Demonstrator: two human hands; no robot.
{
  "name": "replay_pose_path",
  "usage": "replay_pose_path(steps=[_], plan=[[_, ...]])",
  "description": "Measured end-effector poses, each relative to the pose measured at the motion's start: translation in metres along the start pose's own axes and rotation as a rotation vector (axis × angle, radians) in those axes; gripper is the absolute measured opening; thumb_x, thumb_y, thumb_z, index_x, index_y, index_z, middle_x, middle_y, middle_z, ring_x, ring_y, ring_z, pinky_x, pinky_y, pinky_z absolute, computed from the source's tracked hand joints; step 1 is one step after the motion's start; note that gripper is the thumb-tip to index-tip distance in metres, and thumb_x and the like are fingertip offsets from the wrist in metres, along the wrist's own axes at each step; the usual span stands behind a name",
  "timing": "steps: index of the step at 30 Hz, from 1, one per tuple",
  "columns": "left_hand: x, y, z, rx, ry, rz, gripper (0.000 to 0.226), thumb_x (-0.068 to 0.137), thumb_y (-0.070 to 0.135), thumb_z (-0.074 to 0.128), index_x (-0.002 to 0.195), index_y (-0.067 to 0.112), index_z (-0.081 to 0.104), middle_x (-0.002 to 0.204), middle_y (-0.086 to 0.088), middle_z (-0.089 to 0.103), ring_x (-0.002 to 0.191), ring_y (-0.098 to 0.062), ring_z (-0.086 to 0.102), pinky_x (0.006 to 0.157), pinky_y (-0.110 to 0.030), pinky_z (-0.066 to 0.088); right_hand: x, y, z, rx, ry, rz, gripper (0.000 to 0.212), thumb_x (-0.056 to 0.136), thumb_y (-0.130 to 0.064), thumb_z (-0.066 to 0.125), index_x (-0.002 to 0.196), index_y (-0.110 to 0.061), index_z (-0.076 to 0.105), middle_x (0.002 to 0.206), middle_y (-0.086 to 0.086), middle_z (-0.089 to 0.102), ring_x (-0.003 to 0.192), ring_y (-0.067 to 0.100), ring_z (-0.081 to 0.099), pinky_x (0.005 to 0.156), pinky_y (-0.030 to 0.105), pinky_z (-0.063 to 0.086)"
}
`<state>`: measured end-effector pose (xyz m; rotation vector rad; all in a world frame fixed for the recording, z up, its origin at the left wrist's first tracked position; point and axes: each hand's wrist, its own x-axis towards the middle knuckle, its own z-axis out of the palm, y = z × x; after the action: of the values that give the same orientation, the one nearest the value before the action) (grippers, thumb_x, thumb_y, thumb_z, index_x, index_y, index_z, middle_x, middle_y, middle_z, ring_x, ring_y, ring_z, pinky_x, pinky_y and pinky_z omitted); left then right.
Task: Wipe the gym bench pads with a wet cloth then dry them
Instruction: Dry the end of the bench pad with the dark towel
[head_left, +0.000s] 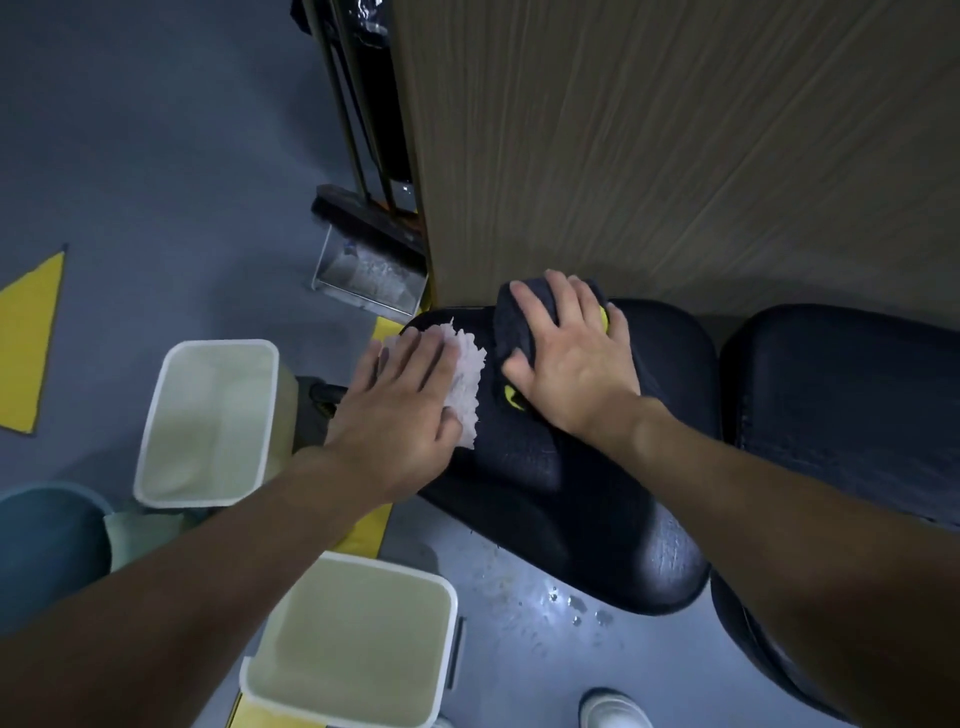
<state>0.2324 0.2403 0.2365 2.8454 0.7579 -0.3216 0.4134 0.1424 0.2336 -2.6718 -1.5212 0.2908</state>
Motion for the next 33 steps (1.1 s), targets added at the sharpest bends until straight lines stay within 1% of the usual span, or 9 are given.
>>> replay_pose_path(steps=[3,5,9,14,17,20,27,30,33], plan=[[-0.001,-0.003,0.005,0.009,-0.005,0.0,0.078,0.085,0.045,0.007,0.158,0.021,0.002,0.166,0.003,0.0,0.152,-0.019,-0.003,0.12,-0.045,-0.004,-0.007,-0.007,-0.001,-0.009,-0.01,0.018,0.07,0.093,-0.048,0.036,0.156,-0.032,0.01,0.165,0.006,0.006,0.151,0.027,0.002,0.118,0.058,0.011],[0.0,-0.001,0.006,0.005,-0.013,-0.016,0.076,0.085,0.045,0.003,0.158,0.023,-0.004,0.166,0.005,-0.007,0.152,-0.018,-0.008,0.12,-0.045,-0.003,-0.031,-0.012,0.004,-0.029,0.017,-0.011,0.074,0.091,-0.047,0.035,0.157,-0.029,0.007,0.165,0.009,0.003,0.152,0.03,0.0,0.118,0.059,0.012],[0.002,0.004,0.006,-0.022,-0.033,-0.043,0.069,0.092,0.044,0.007,0.157,0.024,-0.007,0.165,0.007,-0.013,0.151,-0.015,-0.014,0.12,-0.046,-0.005,-0.096,-0.031,0.016,-0.068,0.062,-0.002,0.077,0.088,-0.048,0.039,0.157,-0.024,0.014,0.164,0.017,0.008,0.151,0.036,0.005,0.116,0.062,0.016],[0.001,0.005,0.013,0.039,0.019,0.018,0.069,0.093,0.045,0.004,0.158,0.022,-0.003,0.166,0.005,-0.008,0.151,-0.016,-0.012,0.12,-0.049,-0.007,-0.142,-0.033,0.038,-0.086,0.085,-0.081,0.077,0.087,-0.043,0.058,0.154,-0.024,0.025,0.162,0.02,0.018,0.149,0.04,0.015,0.112,0.065,0.023],[0.003,0.003,0.012,0.01,0.037,0.045,0.073,0.089,0.045,0.005,0.157,0.019,0.004,0.166,0.002,0.0,0.152,-0.019,-0.007,0.12,-0.05,-0.003,-0.13,-0.025,0.036,-0.053,0.115,-0.087,0.076,0.086,-0.042,0.058,0.153,-0.026,0.027,0.162,0.017,0.021,0.149,0.036,0.018,0.113,0.062,0.025],[0.004,0.005,0.01,-0.004,0.089,0.063,0.075,0.087,0.045,0.008,0.156,0.014,0.013,0.165,-0.003,0.009,0.152,-0.023,-0.001,0.12,-0.053,0.003,-0.108,-0.023,0.029,-0.025,0.113,-0.034,0.076,0.088,-0.044,0.051,0.154,-0.026,0.019,0.163,0.015,0.017,0.15,0.034,0.013,0.114,0.061,0.022],[0.007,0.028,0.021,0.026,0.131,-0.002,0.059,0.093,0.053,0.02,0.15,0.035,0.021,0.163,-0.005,0.01,0.15,-0.03,0.002,0.111,-0.07,0.016,-0.012,0.008,0.001,0.097,0.083,0.147,0.069,0.095,-0.046,0.039,0.156,-0.028,0.011,0.164,0.01,0.008,0.151,0.03,0.004,0.117,0.06,0.012],[0.009,0.033,0.026,0.045,0.192,-0.038,0.057,0.091,0.053,0.026,0.145,0.036,0.029,0.16,-0.006,0.019,0.149,-0.033,0.011,0.105,-0.068,0.025,0.011,0.019,-0.002,0.084,0.081,0.187,0.066,0.096,-0.047,0.034,0.155,-0.028,0.014,0.164,0.01,0.011,0.15,0.029,0.008,0.116,0.059,0.015],[0.01,0.039,0.027,0.022,0.242,-0.08,0.059,0.086,0.053,0.027,0.141,0.036,0.038,0.158,-0.005,0.028,0.147,-0.033,0.018,0.105,-0.067,0.027,0.012,0.019,0.001,0.071,0.118,0.17,0.065,0.094,-0.048,0.034,0.154,-0.029,0.018,0.163,0.008,0.014,0.149,0.029,0.011,0.115,0.058,0.016]])
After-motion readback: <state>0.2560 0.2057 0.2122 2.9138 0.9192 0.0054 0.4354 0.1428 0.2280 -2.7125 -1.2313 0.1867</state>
